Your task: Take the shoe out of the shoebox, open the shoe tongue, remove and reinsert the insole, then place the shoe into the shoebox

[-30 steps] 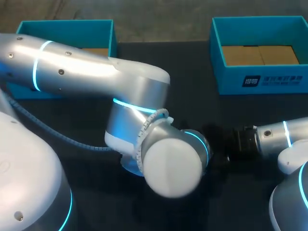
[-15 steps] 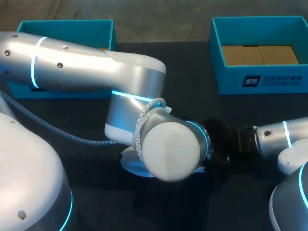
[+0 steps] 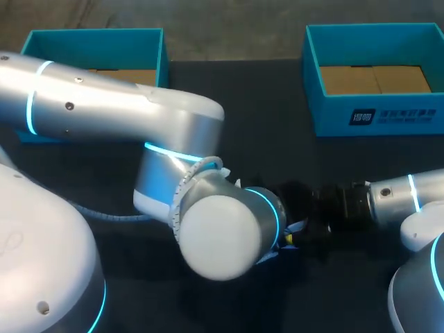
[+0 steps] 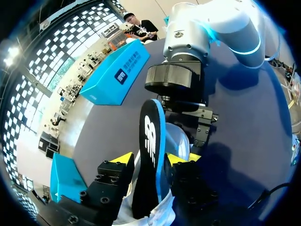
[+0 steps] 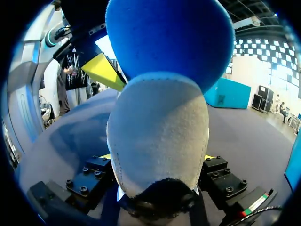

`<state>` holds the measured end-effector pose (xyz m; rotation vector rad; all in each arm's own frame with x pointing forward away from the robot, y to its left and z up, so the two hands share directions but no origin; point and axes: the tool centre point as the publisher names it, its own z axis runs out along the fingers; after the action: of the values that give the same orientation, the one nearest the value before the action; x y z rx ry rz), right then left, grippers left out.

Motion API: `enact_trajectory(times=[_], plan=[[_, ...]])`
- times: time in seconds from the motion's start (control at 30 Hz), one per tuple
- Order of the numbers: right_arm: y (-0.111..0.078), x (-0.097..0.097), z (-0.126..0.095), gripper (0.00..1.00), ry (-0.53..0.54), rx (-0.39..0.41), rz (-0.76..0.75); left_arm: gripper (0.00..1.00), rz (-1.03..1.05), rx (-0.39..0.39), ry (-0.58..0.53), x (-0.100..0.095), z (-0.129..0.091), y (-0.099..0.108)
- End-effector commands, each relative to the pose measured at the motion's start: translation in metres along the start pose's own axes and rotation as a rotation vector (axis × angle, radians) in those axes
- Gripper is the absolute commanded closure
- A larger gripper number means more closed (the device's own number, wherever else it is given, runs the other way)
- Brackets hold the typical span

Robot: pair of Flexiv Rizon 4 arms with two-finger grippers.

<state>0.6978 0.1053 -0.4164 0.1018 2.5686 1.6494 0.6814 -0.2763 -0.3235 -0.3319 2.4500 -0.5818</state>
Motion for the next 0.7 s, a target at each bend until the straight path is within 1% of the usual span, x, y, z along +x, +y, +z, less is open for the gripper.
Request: enact_trajectory(times=[0.03,0.27,0.5,0.7], plan=[[0.0005,0.0024,-0.0004,1.0,-0.003,0.003,-0.001,0.58,0.011,0.03,0.008,-0.0058,-0.0007,0.0104],[0.0005,0.0024,-0.0004,1.0,-0.003,0.003,-0.001,0.58,0.026,0.052,0.035,-0.0057,0.0047,0.0176],[0.0005,0.0024,-0.0004,1.0,-0.003,0.003,-0.001,0.62,0.028,0.077,0.054,-0.0038,0.0068,0.0178],[0.0005,0.0024,-0.0004,1.0,-0.003,0.003,-0.001,0.63,0.032,0.09,0.043,0.0003,0.0067,0.0166]])
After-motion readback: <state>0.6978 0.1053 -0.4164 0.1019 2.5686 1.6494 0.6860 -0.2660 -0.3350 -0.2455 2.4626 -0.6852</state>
